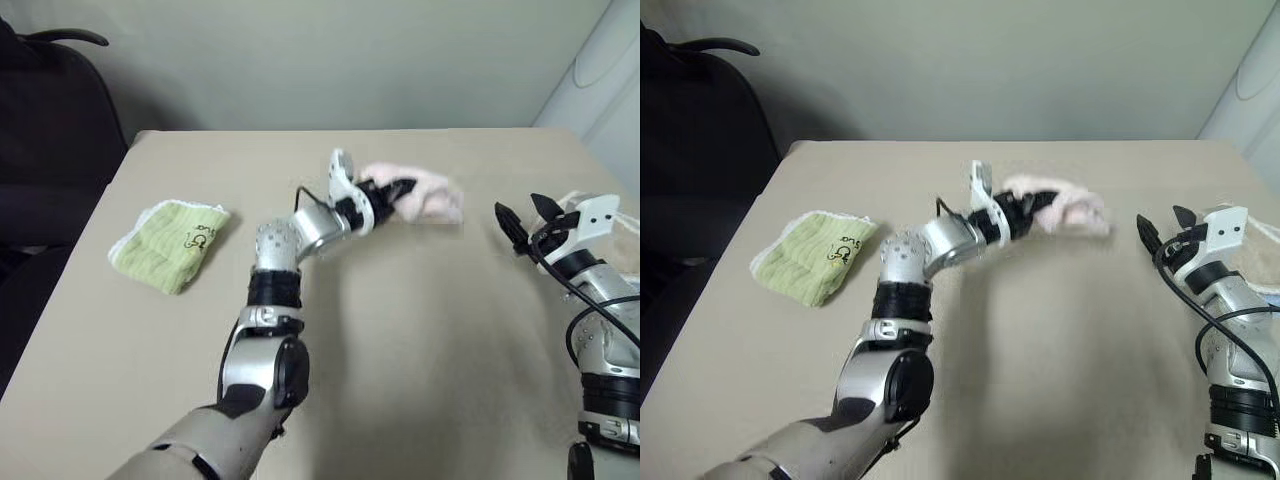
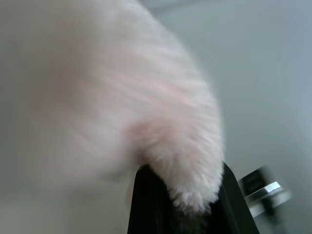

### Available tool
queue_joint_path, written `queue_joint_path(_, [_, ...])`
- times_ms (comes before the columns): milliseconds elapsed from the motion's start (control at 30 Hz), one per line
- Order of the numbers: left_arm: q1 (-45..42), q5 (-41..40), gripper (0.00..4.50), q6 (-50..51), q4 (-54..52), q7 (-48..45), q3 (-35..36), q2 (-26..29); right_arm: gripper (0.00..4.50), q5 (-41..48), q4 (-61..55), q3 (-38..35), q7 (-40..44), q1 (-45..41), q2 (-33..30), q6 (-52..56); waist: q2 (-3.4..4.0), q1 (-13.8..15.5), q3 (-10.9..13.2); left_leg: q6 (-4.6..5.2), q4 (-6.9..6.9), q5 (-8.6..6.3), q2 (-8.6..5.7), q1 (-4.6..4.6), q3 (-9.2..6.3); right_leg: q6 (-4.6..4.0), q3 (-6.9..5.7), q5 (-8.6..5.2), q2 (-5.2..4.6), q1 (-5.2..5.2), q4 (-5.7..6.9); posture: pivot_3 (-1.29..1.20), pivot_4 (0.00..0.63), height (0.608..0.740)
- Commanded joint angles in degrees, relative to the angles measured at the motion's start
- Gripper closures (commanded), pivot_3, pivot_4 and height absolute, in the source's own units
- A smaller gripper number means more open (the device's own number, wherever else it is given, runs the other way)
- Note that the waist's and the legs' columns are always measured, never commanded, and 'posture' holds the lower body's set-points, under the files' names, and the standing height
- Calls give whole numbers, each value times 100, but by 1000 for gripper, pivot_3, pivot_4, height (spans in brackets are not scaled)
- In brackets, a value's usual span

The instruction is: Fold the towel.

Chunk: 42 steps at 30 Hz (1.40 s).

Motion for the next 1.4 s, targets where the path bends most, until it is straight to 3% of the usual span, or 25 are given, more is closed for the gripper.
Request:
queue_joint_path(33, [-728, -147, 4486, -294, -41, 116, 587, 834, 856, -29, -32, -165, -75, -77, -43, -171, 0, -19, 4, -2, -3, 1, 1, -1, 3, -3, -1, 4, 1, -4, 0, 0, 150, 740])
queue_joint_path(233, [-1142, 287, 4486, -169, 303, -101, 914, 2878, 856, -23, 69, -79, -59, -124, 40, -247, 3, -166, 20, -22, -34, 28, 7, -58, 3, -21, -1, 44, 15, -105, 2, 0, 150, 740])
queue_joint_path(367, [-705, 719, 4486, -59, 582, -476, 953, 3990, 856, -46, 209, 6, 23, -210, 79, -296, 4, -161, 20, -21, -36, 30, 7, -59, -14, -23, -5, 46, 13, -103, -6, 0, 150, 740])
queue_joint_path(500, [-81, 973, 4486, 51, 640, -977, 1048, 4724, 856, -86, 435, 133, 122, -403, 117, -363, 0, -145, 22, -24, -35, 32, 7, -71, -32, -30, -10, 50, 12, -114, -10, 0, 150, 740])
queue_joint_path(667, [1082, 1007, 4486, 306, 366, -1141, 1423, 5015, 856, -138, 680, 262, 235, -596, 148, -483, -1, -151, 22, -33, -36, 38, 7, -83, -37, -37, -16, 54, 12, -123, -8, 0, 150, 740])
queue_joint_path(900, [2500, 657, 4486, 562, -652, -800, 2269, 4659, 856, -163, 958, 381, 370, -788, 165, -581, -8, -162, 19, -40, -41, 42, 12, -82, -38, -41, -15, 57, 14, -126, -6, 0, 150, 740])
queue_joint_path(1000, [2824, 471, 3713, 646, -942, -531, 2554, 4439, 856, -183, 1096, 456, 412, -915, 189, -641, -8, -169, 19, -42, -46, 43, 13, -79, -36, -43, -16, 57, 15, -127, -5, 0, 150, 740])
queue_joint_path(1300, [3421, -428, 479, 718, -1952, 141, 3164, 3913, 856, -235, 1235, 580, 533, -1068, 332, -694, -9, -179, 18, -46, -49, 46, 15, -76, -37, -49, -19, 60, 16, -127, -3, 0, 150, 740])
queue_joint_path(1367, [3545, -576, 28, 687, -2148, 243, 3189, 3856, 856, -249, 1227, 604, 544, -1061, 357, -701, -9, -185, 18, -46, -50, 46, 15, -76, -36, -49, -21, 61, 17, -128, -2, 0, 150, 740])
queue_joint_path(1400, [3646, -636, 28, 661, -2290, 285, 3209, 3842, 856, -248, 1225, 613, 555, -1055, 362, -699, -8, -188, 18, -46, -50, 46, 16, -75, -36, -49, -22, 61, 17, -128, -2, 0, 150, 740])
